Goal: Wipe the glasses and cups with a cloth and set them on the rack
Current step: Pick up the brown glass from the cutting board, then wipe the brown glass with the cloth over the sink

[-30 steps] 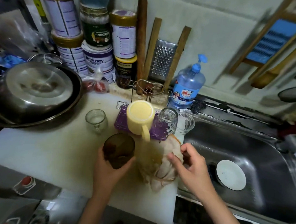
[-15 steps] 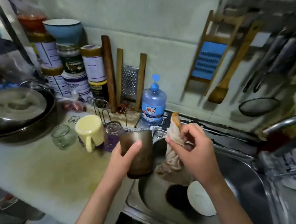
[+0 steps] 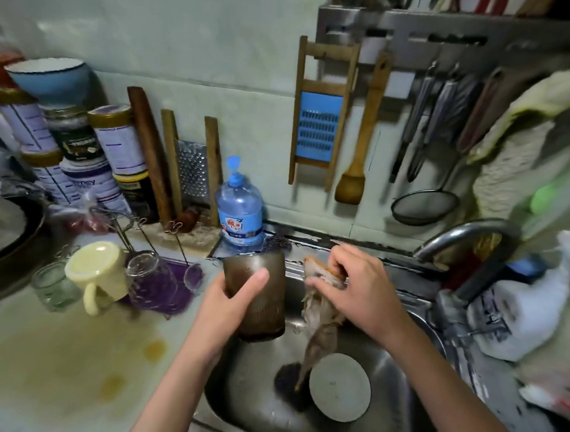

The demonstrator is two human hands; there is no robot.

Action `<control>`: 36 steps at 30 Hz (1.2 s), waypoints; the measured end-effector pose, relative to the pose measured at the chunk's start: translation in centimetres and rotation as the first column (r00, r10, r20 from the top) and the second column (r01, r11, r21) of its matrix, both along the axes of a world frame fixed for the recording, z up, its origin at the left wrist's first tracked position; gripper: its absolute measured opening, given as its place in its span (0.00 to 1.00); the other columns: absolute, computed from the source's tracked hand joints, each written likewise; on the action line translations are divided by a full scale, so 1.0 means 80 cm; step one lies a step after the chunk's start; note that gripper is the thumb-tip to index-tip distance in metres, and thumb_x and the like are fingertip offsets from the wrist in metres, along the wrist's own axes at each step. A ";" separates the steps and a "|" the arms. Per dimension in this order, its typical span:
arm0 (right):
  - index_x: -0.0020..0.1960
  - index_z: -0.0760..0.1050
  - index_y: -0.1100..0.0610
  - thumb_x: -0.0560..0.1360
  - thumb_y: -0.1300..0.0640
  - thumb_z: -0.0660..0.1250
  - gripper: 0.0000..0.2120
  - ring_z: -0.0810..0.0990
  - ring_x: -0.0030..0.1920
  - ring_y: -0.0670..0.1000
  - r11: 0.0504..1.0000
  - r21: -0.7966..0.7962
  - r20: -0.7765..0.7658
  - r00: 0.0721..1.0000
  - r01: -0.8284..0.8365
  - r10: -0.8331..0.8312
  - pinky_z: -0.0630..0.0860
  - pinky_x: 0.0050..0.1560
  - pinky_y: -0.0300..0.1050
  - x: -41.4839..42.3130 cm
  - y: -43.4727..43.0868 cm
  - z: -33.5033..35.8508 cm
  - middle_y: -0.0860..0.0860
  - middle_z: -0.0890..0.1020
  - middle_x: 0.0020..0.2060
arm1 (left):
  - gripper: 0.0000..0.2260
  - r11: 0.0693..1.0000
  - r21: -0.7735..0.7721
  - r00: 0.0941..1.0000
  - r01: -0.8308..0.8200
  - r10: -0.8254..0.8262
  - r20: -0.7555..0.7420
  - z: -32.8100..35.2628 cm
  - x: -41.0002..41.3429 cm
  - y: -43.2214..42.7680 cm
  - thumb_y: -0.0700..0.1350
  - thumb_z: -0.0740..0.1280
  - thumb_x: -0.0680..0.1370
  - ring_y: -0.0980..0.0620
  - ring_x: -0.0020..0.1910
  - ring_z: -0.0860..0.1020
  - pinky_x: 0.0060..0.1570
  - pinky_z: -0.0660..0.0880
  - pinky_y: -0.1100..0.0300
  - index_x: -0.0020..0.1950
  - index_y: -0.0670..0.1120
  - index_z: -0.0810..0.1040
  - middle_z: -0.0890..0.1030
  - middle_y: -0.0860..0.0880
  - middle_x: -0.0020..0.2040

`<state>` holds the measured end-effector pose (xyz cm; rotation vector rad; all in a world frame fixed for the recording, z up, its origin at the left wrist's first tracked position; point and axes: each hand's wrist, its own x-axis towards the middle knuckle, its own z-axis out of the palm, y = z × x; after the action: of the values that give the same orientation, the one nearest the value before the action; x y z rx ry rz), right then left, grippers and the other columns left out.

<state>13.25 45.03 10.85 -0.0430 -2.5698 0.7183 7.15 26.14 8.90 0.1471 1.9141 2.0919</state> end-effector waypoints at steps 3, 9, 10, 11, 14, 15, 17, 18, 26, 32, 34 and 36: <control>0.30 0.59 0.53 0.74 0.43 0.62 0.21 0.66 0.28 0.51 0.998 -0.009 -0.003 0.998 0.060 -0.060 0.64 0.33 0.49 -0.002 0.010 -0.002 0.50 0.65 0.24 | 0.05 0.999 -0.007 0.999 0.032 -0.032 0.026 0.004 -0.003 0.008 0.44 0.69 0.75 0.60 0.40 0.83 0.37 0.77 0.69 0.50 0.46 0.79 0.85 0.49 0.46; 0.32 0.61 0.58 0.79 0.56 0.65 0.20 0.63 0.28 0.46 0.947 -0.306 -0.135 0.980 0.101 -0.148 0.61 0.31 0.41 0.002 0.003 0.020 0.49 0.63 0.25 | 0.23 0.991 0.101 0.984 0.087 -0.101 0.144 0.009 -0.007 0.012 0.56 0.69 0.66 0.50 0.45 0.84 0.42 0.81 0.62 0.54 0.42 0.81 0.86 0.44 0.48; 0.32 0.61 0.57 0.79 0.55 0.64 0.20 0.64 0.28 0.46 0.932 -0.354 -0.156 0.977 0.079 -0.142 0.62 0.31 0.39 0.003 -0.003 0.029 0.48 0.63 0.26 | 0.24 0.988 0.122 0.983 0.099 -0.116 0.145 0.010 -0.008 0.011 0.56 0.69 0.66 0.49 0.46 0.84 0.43 0.81 0.61 0.55 0.42 0.81 0.86 0.44 0.48; 0.33 0.62 0.56 0.79 0.54 0.64 0.19 0.64 0.28 0.46 0.914 -0.405 -0.178 0.978 0.026 -0.107 0.63 0.31 0.38 0.004 -0.012 0.038 0.47 0.64 0.26 | 0.24 0.983 0.146 0.981 0.114 -0.134 0.140 0.011 -0.008 0.011 0.56 0.69 0.66 0.49 0.47 0.84 0.43 0.81 0.61 0.56 0.41 0.81 0.86 0.43 0.49; 0.35 0.68 0.57 0.79 0.52 0.62 0.16 0.70 0.33 0.47 0.891 -0.423 -0.280 0.959 -0.165 0.045 0.69 0.38 0.40 0.003 -0.052 0.062 0.48 0.70 0.31 | 0.23 0.966 0.200 0.972 0.164 -0.193 0.134 0.021 -0.013 0.011 0.56 0.68 0.69 0.47 0.51 0.84 0.51 0.80 0.56 0.58 0.43 0.80 0.85 0.43 0.51; 0.36 0.70 0.59 0.79 0.52 0.61 0.16 0.72 0.37 0.50 0.901 -0.381 -0.304 0.949 -0.205 0.087 0.70 0.41 0.43 0.000 -0.067 0.064 0.50 0.73 0.33 | 0.24 0.963 0.208 0.973 0.172 -0.199 0.118 0.024 -0.016 0.010 0.57 0.69 0.70 0.47 0.53 0.83 0.55 0.78 0.53 0.59 0.43 0.80 0.85 0.43 0.53; 0.36 0.71 0.58 0.79 0.51 0.61 0.16 0.75 0.44 0.54 0.906 -0.333 -0.336 0.931 -0.260 0.143 0.72 0.48 0.46 -0.006 -0.099 0.062 0.53 0.76 0.39 | 0.24 0.968 0.193 0.983 0.160 -0.175 0.061 0.029 -0.023 0.010 0.59 0.73 0.69 0.47 0.56 0.82 0.58 0.77 0.50 0.59 0.44 0.81 0.85 0.44 0.54; 0.38 0.71 0.56 0.80 0.50 0.60 0.15 0.75 0.47 0.56 0.901 -0.329 -0.351 0.922 -0.282 0.160 0.72 0.50 0.47 -0.010 -0.111 0.059 0.53 0.76 0.42 | 0.25 0.970 0.186 0.986 0.157 -0.164 0.023 0.032 -0.026 0.009 0.59 0.72 0.69 0.47 0.56 0.82 0.58 0.77 0.50 0.58 0.44 0.81 0.84 0.45 0.54; 0.58 0.75 0.47 0.79 0.53 0.64 0.08 0.78 0.58 0.39 0.592 -0.776 -0.341 0.934 -0.218 -0.104 0.71 0.56 0.31 -0.046 -0.146 0.038 0.40 0.82 0.53 | 0.22 0.950 0.278 0.989 0.146 -0.149 -0.009 0.057 -0.038 -0.009 0.56 0.72 0.72 0.45 0.55 0.83 0.57 0.78 0.50 0.58 0.42 0.80 0.85 0.43 0.53; 0.68 0.72 0.48 0.77 0.37 0.58 0.24 0.73 0.68 0.45 0.424 -0.897 -0.154 0.987 -0.122 -0.040 0.66 0.71 0.49 -0.062 -0.149 0.033 0.46 0.78 0.65 | 0.24 0.948 0.226 0.974 0.224 -0.208 -0.092 0.063 -0.051 -0.016 0.56 0.70 0.65 0.54 0.50 0.83 0.47 0.80 0.63 0.57 0.45 0.80 0.85 0.47 0.52; 0.71 0.66 0.45 0.80 0.41 0.50 0.21 0.69 0.69 0.38 0.550 -0.823 -0.201 0.978 -0.140 -0.052 0.64 0.70 0.36 -0.055 -0.158 0.031 0.39 0.73 0.67 | 0.25 0.957 0.201 0.976 0.207 -0.188 -0.107 0.067 -0.055 -0.019 0.57 0.74 0.68 0.50 0.52 0.83 0.53 0.79 0.57 0.58 0.44 0.80 0.85 0.46 0.52; 0.70 0.61 0.40 0.81 0.43 0.47 0.18 0.61 0.72 0.34 0.620 -0.763 -0.256 0.966 -0.184 -0.028 0.59 0.69 0.29 -0.046 -0.173 0.030 0.34 0.66 0.70 | 0.23 0.963 0.193 0.981 0.186 -0.172 -0.088 0.074 -0.064 -0.020 0.58 0.74 0.70 0.48 0.53 0.83 0.55 0.78 0.55 0.56 0.43 0.81 0.85 0.44 0.51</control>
<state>9.60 31.23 13.27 -0.1134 -1.8352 1.7254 2.01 24.55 14.81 0.4276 1.6532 2.1767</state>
